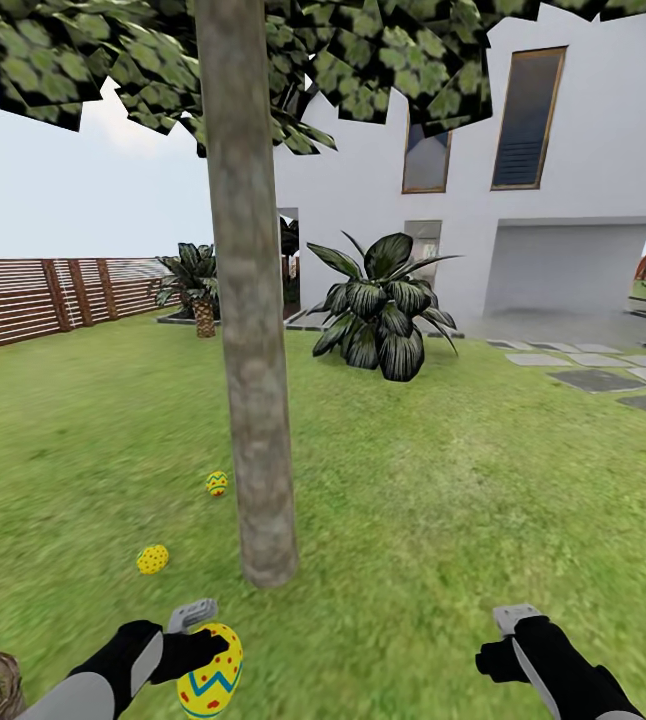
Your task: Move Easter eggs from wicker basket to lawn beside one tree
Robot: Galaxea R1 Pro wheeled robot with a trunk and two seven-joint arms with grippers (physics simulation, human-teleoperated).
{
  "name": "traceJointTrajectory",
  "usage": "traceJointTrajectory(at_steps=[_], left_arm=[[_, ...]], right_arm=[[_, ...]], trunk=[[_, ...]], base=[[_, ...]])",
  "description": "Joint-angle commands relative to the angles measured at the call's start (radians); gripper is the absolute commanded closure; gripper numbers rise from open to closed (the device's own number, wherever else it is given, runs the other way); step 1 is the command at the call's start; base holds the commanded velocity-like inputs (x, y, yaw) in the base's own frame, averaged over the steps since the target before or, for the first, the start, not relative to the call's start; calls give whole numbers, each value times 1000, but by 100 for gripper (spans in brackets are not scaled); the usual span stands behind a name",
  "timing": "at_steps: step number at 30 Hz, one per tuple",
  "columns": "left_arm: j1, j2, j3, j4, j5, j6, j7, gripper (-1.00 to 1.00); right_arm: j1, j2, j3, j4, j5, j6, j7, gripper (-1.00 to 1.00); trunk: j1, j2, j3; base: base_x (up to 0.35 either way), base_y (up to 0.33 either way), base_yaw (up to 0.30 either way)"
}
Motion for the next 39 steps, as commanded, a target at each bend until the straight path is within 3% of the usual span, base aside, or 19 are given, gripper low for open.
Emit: traceJointTrajectory(at_steps=[1, 4, 39], left_arm=[[-1, -3, 8, -2, -11, 5, -6, 100], [-1, -12, 7, -2, -12, 5, -4, 100], [-1, -14, 8, -2, -10, 4, -4, 100]], right_arm=[[-1, -1, 3, -2, 9, 5, 7, -100], [-1, 0, 3, -2, 9, 5, 7, -100], [-1, 1, 6, -1, 16, 5, 6, -100]], trunk=[[4, -9, -5], [16, -30, -14], [150, -275, -124]], base=[[0, 0, 0], [0, 0, 0], [0, 0, 0]])
